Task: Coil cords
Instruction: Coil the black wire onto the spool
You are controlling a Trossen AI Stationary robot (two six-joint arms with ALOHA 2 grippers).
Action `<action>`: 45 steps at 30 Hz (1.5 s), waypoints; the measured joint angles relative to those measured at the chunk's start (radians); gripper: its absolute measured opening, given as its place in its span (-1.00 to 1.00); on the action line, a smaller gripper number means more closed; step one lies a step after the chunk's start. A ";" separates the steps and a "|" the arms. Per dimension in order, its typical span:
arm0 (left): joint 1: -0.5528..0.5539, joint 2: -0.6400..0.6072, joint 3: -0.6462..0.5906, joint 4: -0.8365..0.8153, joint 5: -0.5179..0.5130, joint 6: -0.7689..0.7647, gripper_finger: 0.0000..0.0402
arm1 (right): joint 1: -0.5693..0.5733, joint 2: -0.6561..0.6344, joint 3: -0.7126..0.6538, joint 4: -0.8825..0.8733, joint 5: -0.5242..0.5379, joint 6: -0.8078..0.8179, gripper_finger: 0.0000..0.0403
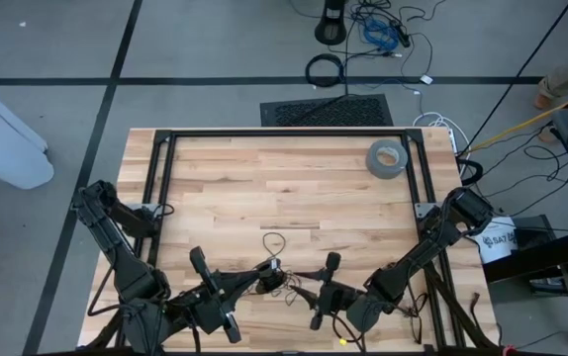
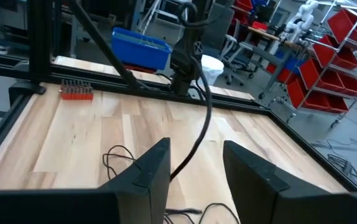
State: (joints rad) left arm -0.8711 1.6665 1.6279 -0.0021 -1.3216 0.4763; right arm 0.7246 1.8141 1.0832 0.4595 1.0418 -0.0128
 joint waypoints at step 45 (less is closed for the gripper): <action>0.000 0.000 0.000 0.000 0.000 -0.001 -0.99 | 0.004 0.000 0.000 0.031 -0.027 -0.028 -0.61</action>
State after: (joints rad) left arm -0.8711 1.6665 1.6279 -0.0025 -1.3214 0.4750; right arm 0.7284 1.8141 1.0832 0.4907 1.0153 -0.0406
